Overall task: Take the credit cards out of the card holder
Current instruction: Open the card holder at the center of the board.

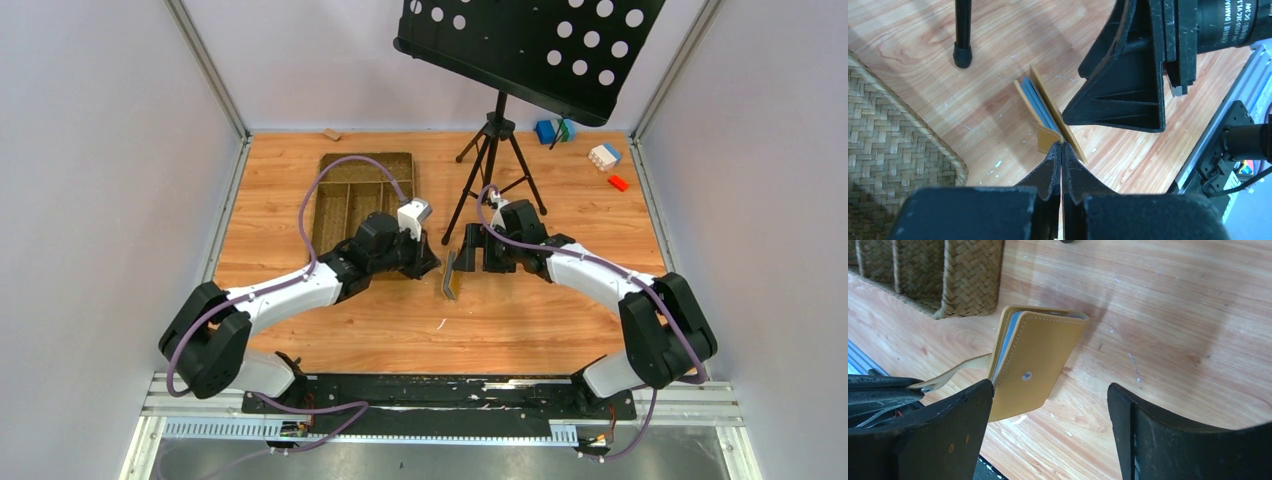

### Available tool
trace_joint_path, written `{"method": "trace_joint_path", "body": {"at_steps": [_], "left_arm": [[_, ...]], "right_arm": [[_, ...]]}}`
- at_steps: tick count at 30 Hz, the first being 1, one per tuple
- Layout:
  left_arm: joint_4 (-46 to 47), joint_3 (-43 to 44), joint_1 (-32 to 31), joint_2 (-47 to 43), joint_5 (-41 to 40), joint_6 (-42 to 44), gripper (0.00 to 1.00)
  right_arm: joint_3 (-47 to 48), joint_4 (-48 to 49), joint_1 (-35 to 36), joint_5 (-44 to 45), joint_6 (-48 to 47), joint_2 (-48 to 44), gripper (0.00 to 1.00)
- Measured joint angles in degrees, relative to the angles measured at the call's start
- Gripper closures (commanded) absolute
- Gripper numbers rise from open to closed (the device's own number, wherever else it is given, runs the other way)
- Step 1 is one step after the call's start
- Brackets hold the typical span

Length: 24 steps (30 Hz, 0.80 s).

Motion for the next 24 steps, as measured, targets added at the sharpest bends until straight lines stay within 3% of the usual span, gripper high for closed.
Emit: {"method": "trace_joint_path", "body": {"at_steps": [8, 11, 18, 20, 24], "left_arm": [[1.46, -1.53, 0.00, -1.53, 1.16, -0.28, 1.00], [1.44, -1.53, 0.00, -1.53, 1.03, -0.46, 1.00], [-0.28, -1.53, 0.00, -1.53, -2.32, -0.48, 1.00], [-0.94, -1.53, 0.02, -1.51, -3.37, -0.48, 1.00], [-2.51, -1.53, 0.00, -1.07, -4.79, -0.46, 1.00]], "right_arm": [[-0.79, 2.43, 0.00, -2.47, 0.07, -0.70, 0.19], [-0.79, 2.56, 0.00, -2.86, 0.15, -0.63, 0.30], [-0.39, 2.12, 0.00, -2.91, 0.44, 1.73, 0.67], [0.04, 1.86, 0.02, -2.36, 0.39, 2.23, 0.74], [0.83, 0.92, 0.02, -1.49, 0.24, 3.26, 0.77]]}}
